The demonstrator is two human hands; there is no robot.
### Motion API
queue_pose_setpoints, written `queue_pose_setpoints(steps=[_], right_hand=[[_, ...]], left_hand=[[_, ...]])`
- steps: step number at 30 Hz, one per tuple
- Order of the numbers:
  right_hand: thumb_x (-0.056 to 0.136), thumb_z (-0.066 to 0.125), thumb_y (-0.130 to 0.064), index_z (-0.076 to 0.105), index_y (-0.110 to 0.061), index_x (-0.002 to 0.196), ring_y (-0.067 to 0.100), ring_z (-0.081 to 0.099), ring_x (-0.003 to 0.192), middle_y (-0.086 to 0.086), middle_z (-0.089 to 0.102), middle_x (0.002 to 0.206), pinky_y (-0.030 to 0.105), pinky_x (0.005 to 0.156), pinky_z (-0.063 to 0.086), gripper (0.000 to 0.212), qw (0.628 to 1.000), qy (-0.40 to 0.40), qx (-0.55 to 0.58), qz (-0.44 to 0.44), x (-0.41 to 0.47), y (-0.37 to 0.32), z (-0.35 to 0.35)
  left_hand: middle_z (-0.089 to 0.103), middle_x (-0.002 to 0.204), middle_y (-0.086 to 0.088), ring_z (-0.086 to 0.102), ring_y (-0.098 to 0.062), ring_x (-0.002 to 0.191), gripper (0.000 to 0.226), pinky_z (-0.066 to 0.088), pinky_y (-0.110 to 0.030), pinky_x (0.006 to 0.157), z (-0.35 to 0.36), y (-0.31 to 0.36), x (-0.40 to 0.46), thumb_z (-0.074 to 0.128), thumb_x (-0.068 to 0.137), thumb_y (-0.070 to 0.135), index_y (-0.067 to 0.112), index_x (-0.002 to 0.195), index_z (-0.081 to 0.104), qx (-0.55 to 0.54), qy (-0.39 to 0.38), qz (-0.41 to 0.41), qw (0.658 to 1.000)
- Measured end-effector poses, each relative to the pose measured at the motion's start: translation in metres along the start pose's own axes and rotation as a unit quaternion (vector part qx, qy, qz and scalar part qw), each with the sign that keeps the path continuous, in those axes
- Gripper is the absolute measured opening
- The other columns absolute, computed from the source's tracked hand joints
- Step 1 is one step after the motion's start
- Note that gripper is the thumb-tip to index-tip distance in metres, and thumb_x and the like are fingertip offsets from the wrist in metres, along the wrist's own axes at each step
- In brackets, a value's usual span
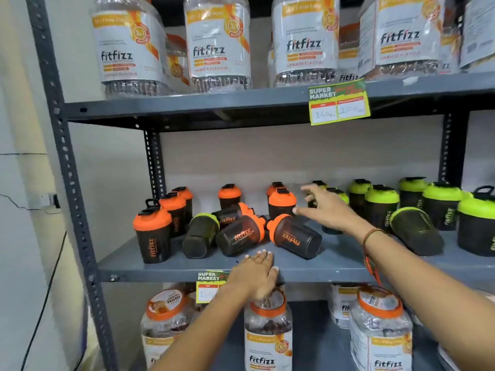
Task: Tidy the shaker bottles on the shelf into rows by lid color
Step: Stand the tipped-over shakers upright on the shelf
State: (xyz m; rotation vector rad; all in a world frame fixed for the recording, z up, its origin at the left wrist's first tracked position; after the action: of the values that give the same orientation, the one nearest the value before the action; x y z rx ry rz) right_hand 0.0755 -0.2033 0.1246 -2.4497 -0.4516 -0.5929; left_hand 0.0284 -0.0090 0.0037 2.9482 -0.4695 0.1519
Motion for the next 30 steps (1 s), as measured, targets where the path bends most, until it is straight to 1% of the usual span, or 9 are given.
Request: queue_pose_setpoints(steps=[4, 8, 11, 14, 16, 18, 22, 27, 30], right_hand=[[0.074, 0.066, -0.074, 0.054, -0.025, 0.135, 0.029, 0.060, 0.119, 0.006, 0.065, 0.133, 0.033, 0.087, 0.046, 0.079, 0.989, -0.100, -0.105, 0.038, 0.014, 0.011, 0.025], [0.049, 0.048, -0.099, 0.059, -0.025, 0.125, 0.030, 0.064, 0.109, 0.006, 0.067, 0.126, 0.036, 0.084, 0.051, 0.107, 0.966, -0.170, -0.185, 0.061, 0.025, 0.018, 0.054], [0.039, 0.052, -0.100, 0.064, -0.022, 0.116, 0.026, 0.063, 0.100, 0.004, 0.067, 0.121, 0.036, 0.085, 0.053, 0.110, 0.957, -0.196, -0.202, 0.074, 0.029, 0.022, 0.068], [0.042, 0.063, -0.092, 0.066, -0.020, 0.103, 0.024, 0.064, 0.097, 0.003, 0.069, 0.112, 0.032, 0.076, 0.053, 0.095, 0.959, -0.211, -0.164, 0.089, 0.031, 0.026, 0.070], [0.045, 0.070, -0.085, 0.065, -0.023, 0.090, 0.020, 0.064, 0.090, 0.000, 0.069, 0.103, 0.029, 0.065, 0.048, 0.076, 0.967, -0.201, -0.109, 0.110, 0.028, 0.032, 0.067], [0.048, 0.078, -0.075, 0.070, -0.025, 0.089, 0.017, 0.067, 0.090, -0.004, 0.072, 0.099, 0.029, 0.072, 0.052, 0.066, 0.977, -0.170, 0.024, 0.126, 0.024, 0.040, 0.065], [0.066, 0.087, -0.050, 0.071, -0.023, 0.101, 0.015, 0.075, 0.084, 0.003, 0.078, 0.097, 0.027, 0.073, 0.059, 0.047, 0.939, -0.081, 0.298, 0.151, 0.015, 0.046, 0.065], [0.059, 0.087, -0.042, 0.059, -0.016, 0.121, 0.022, 0.071, 0.106, 0.011, 0.073, 0.118, 0.041, 0.090, 0.058, 0.072, 0.864, -0.040, 0.485, 0.130, 0.009, 0.043, 0.074], [0.064, 0.084, -0.036, 0.057, -0.021, 0.120, 0.018, 0.069, 0.110, 0.007, 0.071, 0.121, 0.040, 0.098, 0.054, 0.064, 0.852, -0.059, 0.507, 0.118, 0.003, 0.046, 0.085]], left_hand=[[0.010, 0.163, -0.005, 0.009, -0.017, 0.150, 0.061, 0.008, -0.037, 0.122, -0.001, -0.008, 0.027, 0.017, 0.101, 0.045, 0.013, 0.154, 0.013, -0.018, -0.012, -0.020, 1.000], [0.011, 0.163, -0.005, 0.010, -0.018, 0.149, 0.063, 0.010, -0.036, 0.122, 0.008, -0.011, 0.042, 0.018, 0.100, 0.046, 0.013, 0.154, 0.014, -0.011, 0.000, -0.016, 1.000], [0.012, 0.163, -0.006, 0.013, -0.019, 0.149, 0.063, 0.012, -0.038, 0.122, 0.009, -0.015, 0.046, 0.020, 0.100, 0.046, 0.013, 0.153, 0.015, -0.009, 0.010, -0.018, 1.000], [0.014, 0.162, -0.007, 0.013, -0.019, 0.149, 0.063, 0.011, -0.036, 0.121, 0.009, -0.013, 0.045, 0.020, 0.100, 0.045, 0.012, 0.153, 0.016, -0.005, 0.013, -0.011, 1.000], [0.014, 0.162, -0.008, 0.013, -0.019, 0.149, 0.062, 0.009, -0.034, 0.121, 0.008, -0.012, 0.043, 0.020, 0.101, 0.044, 0.011, 0.153, 0.017, -0.004, 0.015, -0.007, 1.000], [0.014, 0.162, -0.008, 0.012, -0.019, 0.149, 0.062, 0.008, -0.034, 0.121, 0.007, -0.012, 0.043, 0.020, 0.101, 0.044, 0.011, 0.153, 0.017, -0.004, 0.015, -0.007, 1.000], [0.014, 0.162, -0.008, 0.012, -0.019, 0.149, 0.063, 0.010, -0.036, 0.121, 0.005, -0.009, 0.042, 0.020, 0.100, 0.045, 0.011, 0.153, 0.017, -0.005, 0.014, -0.011, 1.000], [0.017, 0.162, -0.008, 0.015, -0.019, 0.149, 0.062, 0.011, -0.036, 0.121, 0.005, -0.006, 0.040, 0.019, 0.100, 0.043, 0.011, 0.153, 0.019, 0.008, 0.035, -0.010, 0.999], [0.020, 0.161, -0.009, 0.019, -0.019, 0.148, 0.061, 0.013, -0.035, 0.120, 0.006, -0.005, 0.038, 0.019, 0.100, 0.043, 0.011, 0.152, 0.022, 0.016, 0.052, -0.012, 0.998]])
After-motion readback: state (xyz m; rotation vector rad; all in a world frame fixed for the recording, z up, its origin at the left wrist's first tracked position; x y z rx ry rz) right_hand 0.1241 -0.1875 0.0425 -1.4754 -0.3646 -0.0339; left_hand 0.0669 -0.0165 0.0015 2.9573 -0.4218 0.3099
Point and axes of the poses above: each hand's wrist, its own x-axis towards the middle knuckle, its own z-axis out of the palm, y = z × x, the point moved 3 cm from there along x, towards the middle knuckle
